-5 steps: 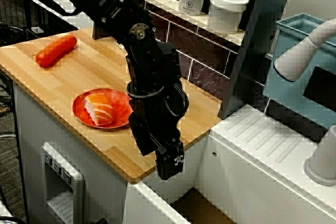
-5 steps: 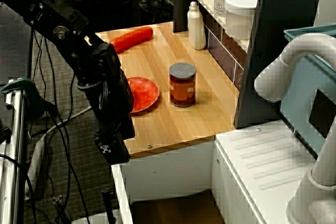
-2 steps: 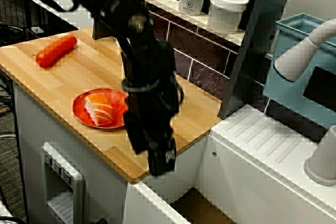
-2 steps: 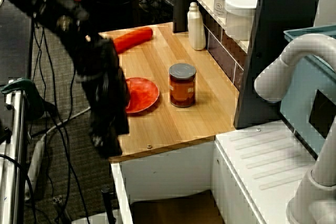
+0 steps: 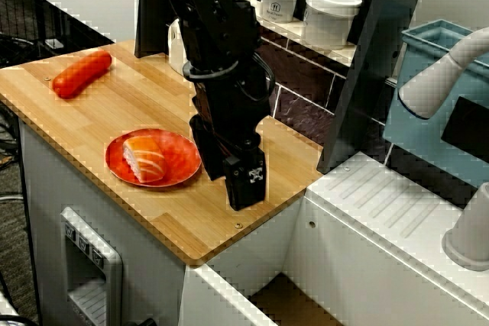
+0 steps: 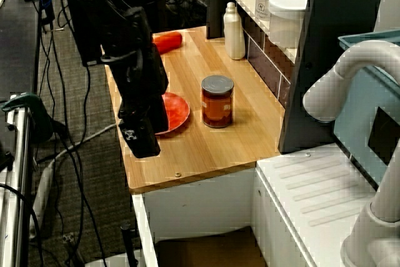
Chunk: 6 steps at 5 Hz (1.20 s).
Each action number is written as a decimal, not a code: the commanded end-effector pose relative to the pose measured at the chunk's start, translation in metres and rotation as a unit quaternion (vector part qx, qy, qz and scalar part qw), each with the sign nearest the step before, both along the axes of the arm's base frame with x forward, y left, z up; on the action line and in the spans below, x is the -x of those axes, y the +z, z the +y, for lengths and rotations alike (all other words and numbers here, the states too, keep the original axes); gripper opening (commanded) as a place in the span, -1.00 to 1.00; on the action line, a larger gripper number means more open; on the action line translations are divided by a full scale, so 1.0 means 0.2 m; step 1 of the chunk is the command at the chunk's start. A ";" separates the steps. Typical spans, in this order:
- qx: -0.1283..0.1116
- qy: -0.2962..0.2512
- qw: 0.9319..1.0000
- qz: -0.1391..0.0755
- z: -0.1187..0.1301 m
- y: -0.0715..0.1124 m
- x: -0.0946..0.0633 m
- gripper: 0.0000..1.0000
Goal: Push into sink
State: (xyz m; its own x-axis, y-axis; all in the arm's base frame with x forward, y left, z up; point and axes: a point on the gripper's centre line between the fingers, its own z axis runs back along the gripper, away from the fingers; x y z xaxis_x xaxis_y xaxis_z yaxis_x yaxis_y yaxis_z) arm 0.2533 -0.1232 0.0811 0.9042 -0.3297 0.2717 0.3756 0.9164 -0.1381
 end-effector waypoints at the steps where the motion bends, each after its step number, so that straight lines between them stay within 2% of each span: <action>1: -0.025 0.030 0.999 -0.025 0.22 -0.04 -0.17 1.00; 2: -0.039 0.035 0.998 -0.016 0.29 -0.06 -0.19 1.00; 4: -0.025 0.062 0.998 -0.012 0.43 0.02 -0.27 1.00; 5: -0.017 0.075 0.997 -0.002 0.50 0.09 -0.34 1.00; 6: -0.016 0.074 0.997 -0.002 0.57 0.13 -0.39 1.00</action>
State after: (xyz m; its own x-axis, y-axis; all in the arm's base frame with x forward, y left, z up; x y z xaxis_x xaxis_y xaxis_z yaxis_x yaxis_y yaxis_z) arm 0.3259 -0.0111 0.0952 0.9544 -0.1970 0.2245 0.2281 0.9660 -0.1217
